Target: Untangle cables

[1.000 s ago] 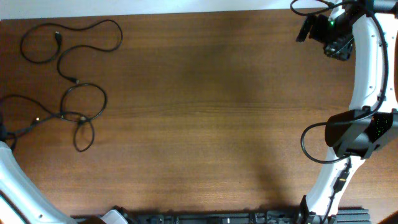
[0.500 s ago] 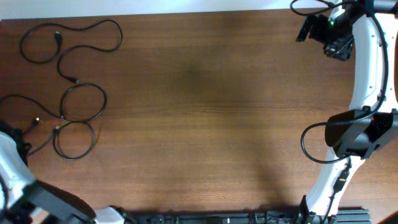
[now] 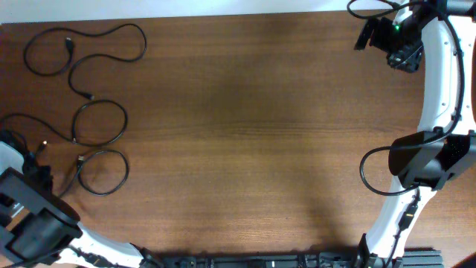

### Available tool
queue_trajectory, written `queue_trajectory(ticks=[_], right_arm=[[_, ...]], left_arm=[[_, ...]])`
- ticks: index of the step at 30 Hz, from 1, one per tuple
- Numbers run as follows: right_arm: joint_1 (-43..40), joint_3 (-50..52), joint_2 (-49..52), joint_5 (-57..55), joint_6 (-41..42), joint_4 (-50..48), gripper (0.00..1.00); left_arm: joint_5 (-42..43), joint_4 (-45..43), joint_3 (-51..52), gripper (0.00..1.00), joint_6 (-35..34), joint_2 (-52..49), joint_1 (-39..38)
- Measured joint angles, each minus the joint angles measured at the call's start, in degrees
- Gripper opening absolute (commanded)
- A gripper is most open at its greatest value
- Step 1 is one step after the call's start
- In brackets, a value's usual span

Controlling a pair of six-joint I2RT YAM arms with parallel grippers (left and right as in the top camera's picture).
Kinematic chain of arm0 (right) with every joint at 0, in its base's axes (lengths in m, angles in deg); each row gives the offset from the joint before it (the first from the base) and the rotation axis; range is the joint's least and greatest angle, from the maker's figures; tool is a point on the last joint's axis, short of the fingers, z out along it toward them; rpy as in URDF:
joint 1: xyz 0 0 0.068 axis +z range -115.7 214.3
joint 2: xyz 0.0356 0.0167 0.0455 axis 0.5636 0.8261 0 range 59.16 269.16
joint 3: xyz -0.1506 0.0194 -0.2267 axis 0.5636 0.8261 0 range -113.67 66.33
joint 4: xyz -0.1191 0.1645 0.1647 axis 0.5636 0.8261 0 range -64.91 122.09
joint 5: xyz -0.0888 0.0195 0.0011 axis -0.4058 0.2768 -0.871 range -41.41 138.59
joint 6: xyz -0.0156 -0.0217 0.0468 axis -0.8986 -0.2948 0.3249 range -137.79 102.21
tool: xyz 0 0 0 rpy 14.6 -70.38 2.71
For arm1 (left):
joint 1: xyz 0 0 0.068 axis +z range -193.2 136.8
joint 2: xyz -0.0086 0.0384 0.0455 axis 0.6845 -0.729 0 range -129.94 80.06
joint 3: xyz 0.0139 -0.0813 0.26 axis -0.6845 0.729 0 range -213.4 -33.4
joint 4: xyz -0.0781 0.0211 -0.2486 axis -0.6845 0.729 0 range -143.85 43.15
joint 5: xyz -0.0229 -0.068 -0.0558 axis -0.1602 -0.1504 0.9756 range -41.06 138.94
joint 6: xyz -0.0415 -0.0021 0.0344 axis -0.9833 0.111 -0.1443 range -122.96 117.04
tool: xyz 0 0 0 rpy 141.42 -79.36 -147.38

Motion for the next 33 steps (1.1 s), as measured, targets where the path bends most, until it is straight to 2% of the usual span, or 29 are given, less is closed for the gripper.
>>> queue_trajectory(ticks=[2, 6, 8, 11, 13, 15, 16, 19, 22, 25, 26, 27, 30, 33], right_arm=[[0.0, 0.0, 0.0, 0.0, 0.0, 0.0, 0.98], [0.0, 0.0, 0.0, 0.0, 0.0, -0.02, 0.98], [0.0, 0.0, 0.0, 0.0, 0.0, 0.0, 0.98], [0.0, 0.0, 0.0, 0.0, 0.0, 0.0, 0.98], [0.0, 0.0, 0.0, 0.0, 0.0, 0.02, 0.98], [0.0, 0.0, 0.0, 0.02, 0.0, -0.02, 0.98], [0.0, 0.0, 0.0, 0.0, -0.02, -0.02, 0.98], [0.0, 0.0, 0.0, 0.02, -0.02, 0.0, 0.98], [0.0, 0.0, 0.0, 0.0, 0.0, -0.02, 0.98], [0.0, 0.0, 0.0, 0.0, 0.0, -0.02, 0.98], [0.0, 0.0, 0.0, 0.0, 0.02, -0.02, 0.98], [0.0, 0.0, 0.0, 0.0, -0.02, 0.0, 0.98], [0.0, 0.0, 0.0, 0.0, 0.0, -0.02, 0.98], [0.0, 0.0, 0.0, 0.0, -0.02, 0.0, 0.98]], left_arm=[[0.02, 0.28, 0.0, 0.26, 0.63, -1.57, 0.0], [0.83, -3.32, 0.22, 0.37, 5.25, -3.52, 0.0], [1.62, -7.41, 0.17, 0.41, 12.46, -3.52, 0.0], [1.77, -8.83, -1.9, 0.45, 19.85, -3.56, 0.0], [2.62, -5.99, -4.68, 0.5, 22.25, -3.89, -0.33], [6.88, -2.89, -10.6, 0.52, 24.5, -4.0, -2.01], [9.64, -2.56, -13.16, 0.56, 25.9, -3.98, -3.23], [25.05, -2.27, -20.09, 0.64, 32.41, -3.98, -8.7], [35.6, -2.51, -22.32, 0.79, 36.94, -3.98, -14.8], [43.28, -2.56, -24.13, 0.89, 42.88, -3.98, -23.74], [44.3, -2.67, -24.28, 0.96, 44.61, -3.98, -26.18], [45.11, -2.73, -24.37, 0.99, 46.8, -3.98, -29.22], [43.54, -3.43, -24.37, 0.99, 50.12, -3.98, -37.51], [38.49, -3.58, -24.37, 0.99, 51.17, -3.98, -42.1]])
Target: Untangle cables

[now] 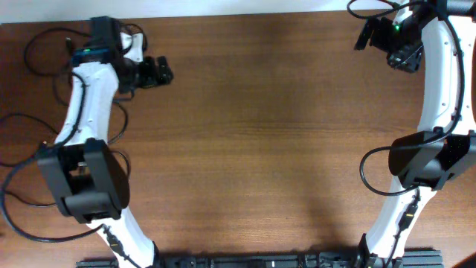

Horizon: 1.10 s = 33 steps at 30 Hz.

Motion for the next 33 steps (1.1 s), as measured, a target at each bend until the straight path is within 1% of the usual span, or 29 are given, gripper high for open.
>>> queue_trajectory(ticks=[2, 5, 8, 9, 13, 15, 17, 19, 21, 23, 25, 26, 28, 32, 33], right_arm=[[0.0, 0.0, 0.0, 0.0, 0.0, 0.0, 0.98], [0.0, 0.0, 0.0, 0.02, 0.02, 0.0, 0.98], [0.0, 0.0, 0.0, 1.16, 0.02, -4.79, 0.98], [0.0, 0.0, 0.0, 2.78, 0.02, -6.05, 0.98], [-0.07, 0.0, 0.0, 11.47, 0.02, -5.64, 0.98], [-0.31, 0.0, 0.0, 20.06, 0.02, -3.28, 0.98], [-0.63, 0.0, -0.02, 23.93, -0.74, 0.09, 0.98], [-1.03, 0.0, -0.24, 23.56, -2.43, 2.78, 0.98], [-1.16, 0.13, -1.86, 20.46, -4.02, 6.34, 0.98], [-1.16, 0.44, -5.51, 18.62, -7.08, 9.07, 0.98], [-0.85, 1.25, -11.08, 17.68, -10.43, 9.64, 0.98], [-0.15, 2.16, -17.09, 17.0, -12.9, 9.6, 0.98], [1.29, 3.56, -24.26, 15.72, -14.6, 9.46, 0.98], [4.7, 11.28, -41.16, 10.95, -16.24, 9.66, 0.98], [4.98, 13.03, -43.85, 10.49, -16.44, 9.51, 0.98]], left_arm=[[-2.91, -0.28, 0.0, 0.99, 0.59, 0.0, -2.73], [-3.98, -0.28, 0.0, 0.99, 0.72, 0.0, -4.15], [-3.96, -0.44, 0.0, 0.99, 0.59, 0.0, -4.87], [-3.8, -0.44, 0.0, 0.99, 0.46, 0.0, -5.09], [-3.69, -0.44, 0.0, 0.99, 0.46, 0.0, -6.08], [-3.52, -0.42, 0.0, 0.99, 0.46, 0.0, -6.43], [-3.52, -0.48, 0.0, 0.99, 0.46, 0.0, -6.45], [-3.52, -0.44, 0.0, 0.99, 0.46, 0.0, -6.45], [-3.5, -0.44, -0.02, 0.99, 0.46, 0.0, -6.45], [-3.52, -0.46, -0.02, 0.99, 0.46, 0.0, -6.45], [-3.5, -0.44, -0.02, 0.99, 0.46, 0.0, -6.45], [-3.52, -0.46, -0.02, 0.99, 0.46, 0.0, -6.45], [-3.5, -0.44, -0.02, 0.99, 0.46, 0.0, -6.45], [-3.5, -0.46, -0.11, 0.99, 0.46, 0.0, -6.45], [-3.5, -0.46, -0.11, 0.99, 0.44, 0.0, -6.45]])
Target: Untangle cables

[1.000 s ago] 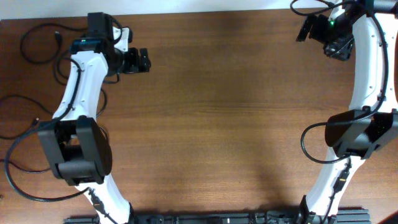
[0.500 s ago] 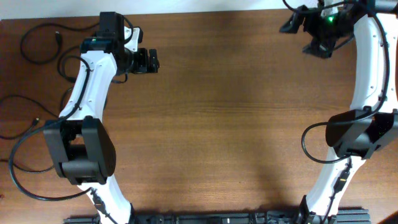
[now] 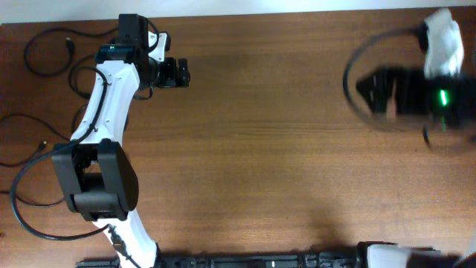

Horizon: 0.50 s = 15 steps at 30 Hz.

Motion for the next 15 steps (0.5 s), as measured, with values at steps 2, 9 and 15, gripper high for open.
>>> queue_trajectory(ticks=[2, 9, 15], right_arm=[[0.26, 7.17, -8.17, -1.4, -0.26, 0.15, 0.98], [0.26, 26.93, -20.0, -1.92, -0.24, 0.13, 0.98], [0.26, 30.42, -19.98, -1.07, -0.24, 0.15, 0.98]], left_arm=[[0.0, -0.07, 0.0, 0.99, 0.0, 0.0, 0.0], [0.02, -0.13, -0.11, 0.99, 0.02, 0.02, 0.0], [0.02, -0.15, -0.11, 0.99, 0.0, 0.02, 0.0]])
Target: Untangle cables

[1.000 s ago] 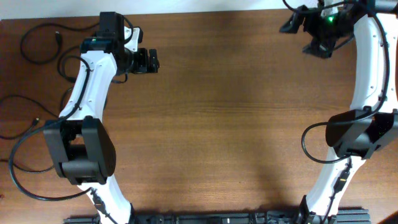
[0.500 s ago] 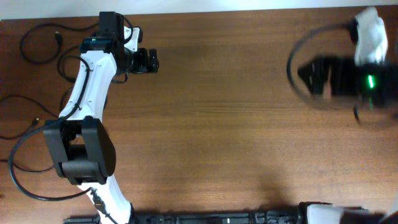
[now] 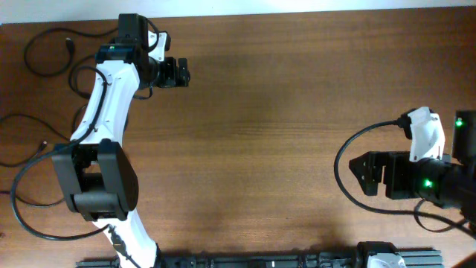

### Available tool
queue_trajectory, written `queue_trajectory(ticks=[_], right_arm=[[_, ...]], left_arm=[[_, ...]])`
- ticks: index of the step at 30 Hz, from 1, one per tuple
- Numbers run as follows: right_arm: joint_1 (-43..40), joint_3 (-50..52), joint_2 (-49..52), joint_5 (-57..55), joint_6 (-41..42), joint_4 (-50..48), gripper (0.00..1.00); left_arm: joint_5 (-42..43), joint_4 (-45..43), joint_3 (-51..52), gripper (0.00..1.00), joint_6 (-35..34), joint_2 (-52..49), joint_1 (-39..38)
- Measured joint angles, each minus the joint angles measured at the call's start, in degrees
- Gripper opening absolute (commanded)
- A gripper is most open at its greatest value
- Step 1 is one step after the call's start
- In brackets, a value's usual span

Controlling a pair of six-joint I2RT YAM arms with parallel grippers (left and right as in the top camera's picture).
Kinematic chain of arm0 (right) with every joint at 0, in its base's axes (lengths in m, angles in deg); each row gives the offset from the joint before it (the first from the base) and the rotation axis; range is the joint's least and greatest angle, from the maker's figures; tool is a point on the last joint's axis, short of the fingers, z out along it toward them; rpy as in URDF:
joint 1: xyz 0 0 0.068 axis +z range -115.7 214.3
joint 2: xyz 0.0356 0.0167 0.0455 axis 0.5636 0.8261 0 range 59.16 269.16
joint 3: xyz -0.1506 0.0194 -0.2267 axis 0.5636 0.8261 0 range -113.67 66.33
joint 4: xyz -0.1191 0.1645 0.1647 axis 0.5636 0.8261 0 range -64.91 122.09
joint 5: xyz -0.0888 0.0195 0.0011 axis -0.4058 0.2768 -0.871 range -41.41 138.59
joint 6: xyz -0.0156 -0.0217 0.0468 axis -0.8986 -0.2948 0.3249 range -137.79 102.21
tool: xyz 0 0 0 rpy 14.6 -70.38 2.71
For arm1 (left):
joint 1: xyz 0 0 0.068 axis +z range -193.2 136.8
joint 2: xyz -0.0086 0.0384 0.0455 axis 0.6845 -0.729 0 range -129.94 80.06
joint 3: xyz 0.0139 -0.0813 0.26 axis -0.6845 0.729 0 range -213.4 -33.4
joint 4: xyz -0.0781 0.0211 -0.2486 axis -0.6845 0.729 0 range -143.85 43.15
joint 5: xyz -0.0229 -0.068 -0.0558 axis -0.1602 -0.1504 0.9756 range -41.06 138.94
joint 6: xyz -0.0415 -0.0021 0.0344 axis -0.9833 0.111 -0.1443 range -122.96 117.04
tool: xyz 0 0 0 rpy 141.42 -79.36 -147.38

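Thin black cables (image 3: 31, 58) lie in loops at the table's far left; my left arm covers part of them. Another strand (image 3: 15, 117) curves out near the left edge. My left gripper (image 3: 184, 73) hovers over bare wood to the right of the cables, pointing right, with nothing seen in it. Its jaws cannot be made out. My right gripper (image 3: 355, 173) sits low at the right, pointing left, far from the cables. Its state is also unclear.
The brown wooden table (image 3: 260, 134) fills the view. Each arm's own black supply cable loops beside it, at the lower left (image 3: 30, 223) and at the right (image 3: 342, 179). A dark rail (image 3: 245, 262) runs along the front edge.
My right arm was a blur near the upper right and now stands folded low at the right side. The left arm and the cables have not moved.
At first my left arm was folded at the lower left, the cables lay in full view, and my right gripper was at the top right. Then the left arm reached over the cables, its gripper shifting right. The right arm has since come down to the lower right.
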Motion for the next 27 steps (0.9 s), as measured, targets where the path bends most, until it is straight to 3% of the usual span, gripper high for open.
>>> queue_trajectory(ticks=[9, 14, 22, 27], right_arm=[[0.0, 0.26, 7.76, -0.02, -0.28, -0.31, 0.98], [0.0, 6.12, 7.54, -0.04, -4.59, -9.99, 0.98], [0.04, 34.69, -16.0, -0.2, -10.4, -39.08, 0.98], [0.04, 49.4, -29.62, -0.2, -12.0, -51.82, 0.99]], left_arm=[[0.0, 0.02, 0.0, 0.99, 0.02, 0.0, 0.0], [0.0, 0.0, 0.0, 0.99, 0.02, 0.0, 0.0], [0.02, 0.02, -0.04, 0.99, 0.0, 0.0, 0.0], [0.0, 0.04, -0.04, 0.99, 0.02, 0.0, 0.0]])
